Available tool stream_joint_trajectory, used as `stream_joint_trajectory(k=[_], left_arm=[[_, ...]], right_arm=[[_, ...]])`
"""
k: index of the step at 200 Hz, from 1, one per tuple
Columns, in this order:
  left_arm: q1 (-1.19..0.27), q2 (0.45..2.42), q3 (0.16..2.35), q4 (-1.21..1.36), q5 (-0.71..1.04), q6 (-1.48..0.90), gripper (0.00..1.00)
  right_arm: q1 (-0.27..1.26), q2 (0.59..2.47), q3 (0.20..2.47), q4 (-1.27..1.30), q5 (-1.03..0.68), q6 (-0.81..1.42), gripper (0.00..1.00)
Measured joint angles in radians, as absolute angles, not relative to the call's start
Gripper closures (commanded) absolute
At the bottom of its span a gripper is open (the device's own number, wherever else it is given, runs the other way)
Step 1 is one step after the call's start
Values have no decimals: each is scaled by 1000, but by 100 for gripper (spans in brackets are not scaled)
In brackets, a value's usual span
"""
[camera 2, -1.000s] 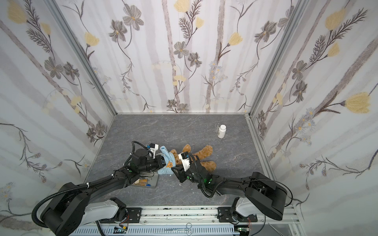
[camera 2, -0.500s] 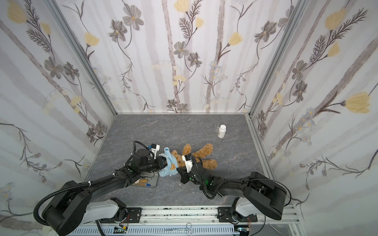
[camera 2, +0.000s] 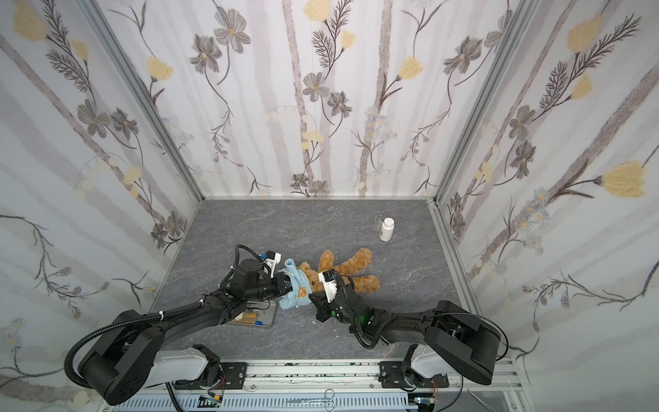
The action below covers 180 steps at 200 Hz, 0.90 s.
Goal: Dress the teddy bear
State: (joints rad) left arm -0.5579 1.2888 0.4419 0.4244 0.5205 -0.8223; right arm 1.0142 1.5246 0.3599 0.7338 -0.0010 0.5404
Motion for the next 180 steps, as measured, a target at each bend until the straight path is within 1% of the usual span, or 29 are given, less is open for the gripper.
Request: stream_joint_trajectory(k=[93,134,161,180], left_arm=[[-557,1268,422,430,527,-808,100],[-558,1268,414,430,528,-788,100],[-560,1268,416,429,527,-755,100],[-577,1268,427,428,513,-711,100]], right_arm=[[998,1435,323,602,94,516,100],[983,1388,315,548,144,622,100],[980,1396,337,521,150,689,100],[979,1422,343,542,128,687,77]])
